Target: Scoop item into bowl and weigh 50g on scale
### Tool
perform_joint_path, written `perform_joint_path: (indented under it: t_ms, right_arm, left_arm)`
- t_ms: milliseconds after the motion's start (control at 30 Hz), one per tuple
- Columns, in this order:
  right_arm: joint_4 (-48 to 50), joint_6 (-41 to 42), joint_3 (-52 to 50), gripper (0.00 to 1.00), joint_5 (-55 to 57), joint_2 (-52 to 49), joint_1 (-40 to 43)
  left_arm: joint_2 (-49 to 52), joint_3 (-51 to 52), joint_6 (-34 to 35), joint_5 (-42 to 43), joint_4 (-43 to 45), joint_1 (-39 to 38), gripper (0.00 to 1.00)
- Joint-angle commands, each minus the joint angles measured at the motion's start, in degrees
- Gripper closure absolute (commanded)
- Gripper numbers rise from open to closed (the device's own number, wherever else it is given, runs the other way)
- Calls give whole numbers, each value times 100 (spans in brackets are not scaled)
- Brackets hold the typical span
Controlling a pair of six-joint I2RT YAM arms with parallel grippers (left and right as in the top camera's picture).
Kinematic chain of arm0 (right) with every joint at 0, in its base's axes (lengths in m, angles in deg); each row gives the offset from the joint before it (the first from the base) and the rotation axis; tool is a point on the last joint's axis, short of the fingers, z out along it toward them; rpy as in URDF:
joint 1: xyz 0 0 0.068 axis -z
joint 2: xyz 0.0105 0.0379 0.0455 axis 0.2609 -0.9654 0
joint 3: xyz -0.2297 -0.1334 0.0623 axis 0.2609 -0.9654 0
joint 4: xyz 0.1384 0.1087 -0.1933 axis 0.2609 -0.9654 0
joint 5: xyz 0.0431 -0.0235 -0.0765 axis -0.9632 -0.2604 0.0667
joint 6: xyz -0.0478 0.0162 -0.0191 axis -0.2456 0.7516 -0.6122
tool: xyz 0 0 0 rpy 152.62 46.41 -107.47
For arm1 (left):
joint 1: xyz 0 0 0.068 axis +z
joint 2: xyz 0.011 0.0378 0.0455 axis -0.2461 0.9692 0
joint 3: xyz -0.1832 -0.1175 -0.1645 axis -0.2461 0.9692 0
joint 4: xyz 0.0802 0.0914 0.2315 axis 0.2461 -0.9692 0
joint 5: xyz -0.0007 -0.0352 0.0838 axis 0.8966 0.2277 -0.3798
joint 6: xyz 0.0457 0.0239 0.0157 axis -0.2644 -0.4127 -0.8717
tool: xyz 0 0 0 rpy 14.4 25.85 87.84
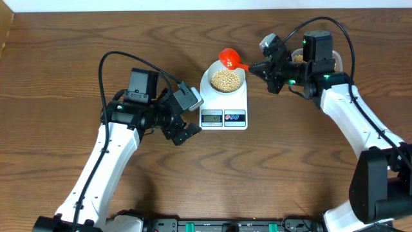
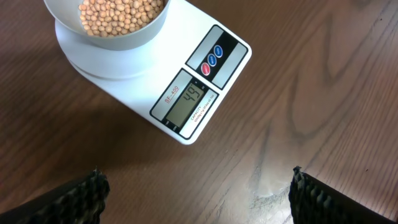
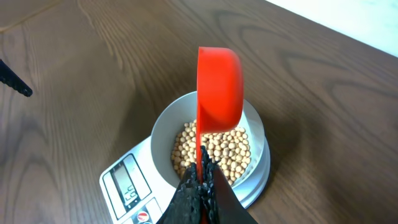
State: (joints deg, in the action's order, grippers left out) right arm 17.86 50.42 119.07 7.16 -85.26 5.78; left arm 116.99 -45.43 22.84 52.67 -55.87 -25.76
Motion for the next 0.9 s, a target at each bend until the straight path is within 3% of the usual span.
perform_joint_path:
  t_ms: [0, 533, 767, 867]
  right_arm:
    - [-7, 258, 31, 99, -83, 184, -44]
    - [24, 275, 31, 99, -81, 181, 2]
    - [612, 682, 31, 99, -544, 186, 2]
    - [332, 472, 28, 99, -363, 155, -7]
  left_arm:
    - [0, -129, -37, 76, -4, 20, 5]
    - [0, -129, -37, 76, -2, 20, 5]
    - [0, -129, -37, 76, -4, 20, 5]
    - [0, -129, -37, 76, -4, 20, 5]
